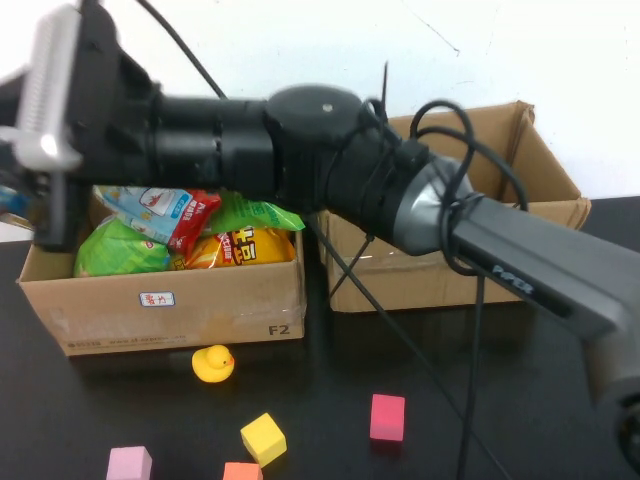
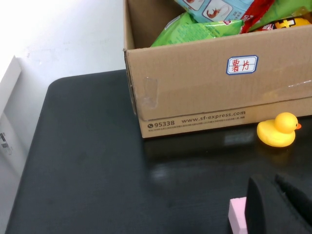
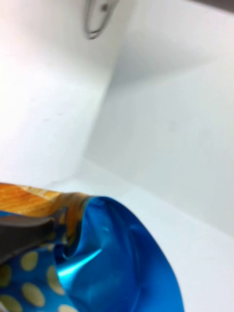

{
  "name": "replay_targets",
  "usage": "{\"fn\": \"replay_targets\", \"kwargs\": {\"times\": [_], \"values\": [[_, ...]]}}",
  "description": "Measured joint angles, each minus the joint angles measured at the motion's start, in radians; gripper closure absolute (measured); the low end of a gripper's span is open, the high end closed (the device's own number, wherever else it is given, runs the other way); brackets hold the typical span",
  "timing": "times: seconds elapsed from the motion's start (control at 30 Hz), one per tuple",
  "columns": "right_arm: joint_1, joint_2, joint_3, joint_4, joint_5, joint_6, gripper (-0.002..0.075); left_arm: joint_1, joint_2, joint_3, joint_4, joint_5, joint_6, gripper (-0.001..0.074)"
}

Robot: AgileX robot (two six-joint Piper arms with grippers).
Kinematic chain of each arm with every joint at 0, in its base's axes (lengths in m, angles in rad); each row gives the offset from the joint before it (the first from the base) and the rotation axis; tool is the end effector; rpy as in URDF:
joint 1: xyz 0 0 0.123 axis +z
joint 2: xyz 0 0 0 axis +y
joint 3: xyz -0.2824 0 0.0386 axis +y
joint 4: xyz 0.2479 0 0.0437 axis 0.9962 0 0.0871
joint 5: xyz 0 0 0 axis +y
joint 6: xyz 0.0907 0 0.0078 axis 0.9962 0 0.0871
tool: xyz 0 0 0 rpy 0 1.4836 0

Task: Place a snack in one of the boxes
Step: Place the potato chip in the potato chip box

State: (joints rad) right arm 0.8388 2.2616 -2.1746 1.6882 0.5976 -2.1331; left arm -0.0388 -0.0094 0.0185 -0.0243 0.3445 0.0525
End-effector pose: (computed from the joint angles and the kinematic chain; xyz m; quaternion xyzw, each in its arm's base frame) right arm 0.3201 0.4325 0.3441 -0.5555 0.3979 0.3397 0.6462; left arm 0.0533 -0.0028 0.1763 0.0297 0.7942 -0.0060 0.6069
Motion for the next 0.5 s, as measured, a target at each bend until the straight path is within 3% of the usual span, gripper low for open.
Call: {"fn": "replay_targets", "kwargs": {"times": [0.27,0.5], "values": [[-0.101,0.119,-0.001,0.0,-0.089,0.129,0.0457,0.0,0.0,0.0,0.0,0.0,0.0,0.0736],[-0.156,0.143,-0.001,0.016,-0.281,0.28,0.053,0.0,0.0,0.0,0.0,0.0,0.0,0.0736]]}}
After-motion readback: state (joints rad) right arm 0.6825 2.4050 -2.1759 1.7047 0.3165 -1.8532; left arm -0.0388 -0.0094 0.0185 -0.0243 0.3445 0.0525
